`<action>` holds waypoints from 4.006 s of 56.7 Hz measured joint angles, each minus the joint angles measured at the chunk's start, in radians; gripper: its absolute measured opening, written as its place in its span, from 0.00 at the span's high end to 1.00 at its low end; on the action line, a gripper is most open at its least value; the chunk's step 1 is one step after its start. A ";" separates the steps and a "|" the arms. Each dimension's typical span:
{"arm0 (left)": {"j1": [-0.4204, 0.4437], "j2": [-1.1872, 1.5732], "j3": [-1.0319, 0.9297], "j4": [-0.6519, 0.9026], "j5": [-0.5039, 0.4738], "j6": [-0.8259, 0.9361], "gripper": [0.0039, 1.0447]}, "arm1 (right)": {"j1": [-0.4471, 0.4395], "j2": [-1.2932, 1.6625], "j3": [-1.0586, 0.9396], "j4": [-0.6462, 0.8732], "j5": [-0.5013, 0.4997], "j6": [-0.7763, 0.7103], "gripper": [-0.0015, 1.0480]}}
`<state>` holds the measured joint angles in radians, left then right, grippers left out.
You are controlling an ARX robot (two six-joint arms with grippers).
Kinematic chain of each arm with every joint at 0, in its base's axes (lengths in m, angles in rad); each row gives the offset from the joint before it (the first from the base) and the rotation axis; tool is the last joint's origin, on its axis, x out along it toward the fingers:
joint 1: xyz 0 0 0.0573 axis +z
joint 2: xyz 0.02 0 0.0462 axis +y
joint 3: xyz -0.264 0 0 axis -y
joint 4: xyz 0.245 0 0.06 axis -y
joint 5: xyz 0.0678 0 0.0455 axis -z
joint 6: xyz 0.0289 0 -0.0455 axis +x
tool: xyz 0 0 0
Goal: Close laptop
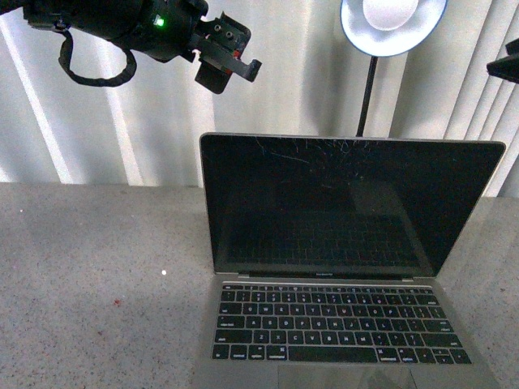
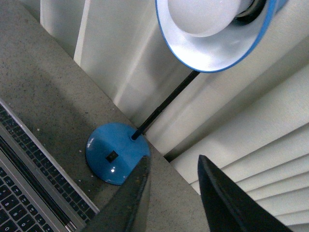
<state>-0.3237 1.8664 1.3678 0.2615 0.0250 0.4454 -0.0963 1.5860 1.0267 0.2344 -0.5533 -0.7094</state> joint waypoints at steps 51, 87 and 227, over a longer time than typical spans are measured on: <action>-0.047 0.027 0.040 -0.288 0.040 0.116 0.97 | 0.143 0.225 0.253 -0.323 0.059 -0.303 0.97; -0.024 -0.012 -0.049 -0.398 0.132 0.179 0.97 | 0.165 0.190 0.197 -0.427 0.042 -0.379 0.97; -0.118 -0.006 -0.358 -0.249 0.248 0.136 0.97 | 0.191 0.221 -0.090 -0.449 0.040 -0.509 0.97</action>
<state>-0.4419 1.8603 1.0100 0.0120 0.2726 0.5812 0.0944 1.8069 0.9371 -0.2142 -0.5129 -1.2186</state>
